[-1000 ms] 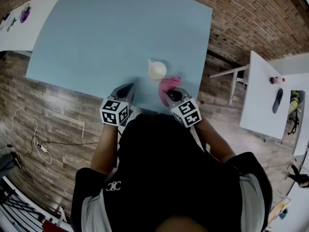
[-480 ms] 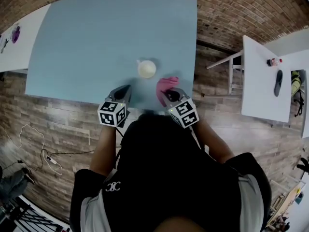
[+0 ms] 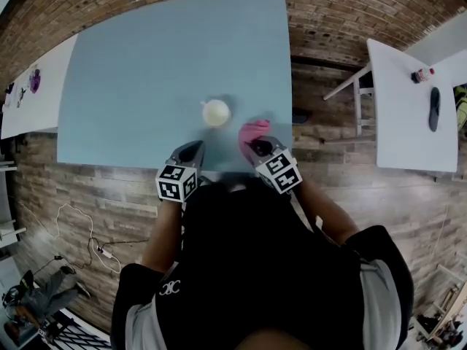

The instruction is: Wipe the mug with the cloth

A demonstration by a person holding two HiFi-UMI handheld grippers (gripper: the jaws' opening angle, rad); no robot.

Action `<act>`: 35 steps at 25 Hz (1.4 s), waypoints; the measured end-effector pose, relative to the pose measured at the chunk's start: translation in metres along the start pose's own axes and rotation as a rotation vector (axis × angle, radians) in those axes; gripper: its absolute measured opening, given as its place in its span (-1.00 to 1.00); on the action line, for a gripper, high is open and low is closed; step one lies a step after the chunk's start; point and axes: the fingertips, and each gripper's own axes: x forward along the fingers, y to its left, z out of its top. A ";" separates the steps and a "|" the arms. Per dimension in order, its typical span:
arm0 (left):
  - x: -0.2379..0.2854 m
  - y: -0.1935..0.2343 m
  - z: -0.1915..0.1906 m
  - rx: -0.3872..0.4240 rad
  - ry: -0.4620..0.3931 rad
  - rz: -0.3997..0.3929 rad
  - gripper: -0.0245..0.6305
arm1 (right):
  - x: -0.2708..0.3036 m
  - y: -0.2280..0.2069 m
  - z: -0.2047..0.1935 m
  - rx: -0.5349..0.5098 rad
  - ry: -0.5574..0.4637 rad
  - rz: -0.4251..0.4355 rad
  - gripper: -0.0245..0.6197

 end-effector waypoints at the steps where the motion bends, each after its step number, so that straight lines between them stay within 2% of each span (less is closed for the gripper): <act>1: 0.000 0.004 0.002 0.001 0.001 -0.004 -0.92 | 0.002 0.001 0.002 0.010 -0.004 -0.004 -0.80; 6: 0.004 0.018 0.006 0.083 0.024 -0.085 -0.92 | 0.021 0.009 0.001 0.032 0.019 -0.068 -0.80; 9: 0.002 0.043 0.008 0.127 0.027 -0.141 -0.92 | 0.040 0.017 0.002 0.103 0.021 -0.143 -0.80; 15: -0.025 0.116 0.009 0.175 -0.013 -0.237 -0.92 | 0.056 0.038 0.019 0.151 -0.036 -0.388 -0.80; 18: -0.037 0.144 0.001 0.152 -0.014 -0.283 -0.92 | 0.048 0.052 0.021 0.225 -0.051 -0.523 -0.80; 21: -0.055 0.163 -0.009 0.141 -0.005 -0.323 -0.92 | 0.049 0.074 0.030 0.253 -0.065 -0.611 -0.80; 27: -0.075 0.158 -0.027 0.159 0.011 -0.376 -0.92 | 0.043 0.109 0.037 0.286 -0.086 -0.668 -0.80; 31: -0.080 0.154 -0.033 0.168 0.016 -0.370 -0.92 | 0.047 0.120 0.035 0.264 -0.086 -0.650 -0.80; 35: -0.089 0.149 -0.033 0.176 -0.002 -0.344 -0.92 | 0.045 0.131 0.033 0.284 -0.083 -0.599 -0.81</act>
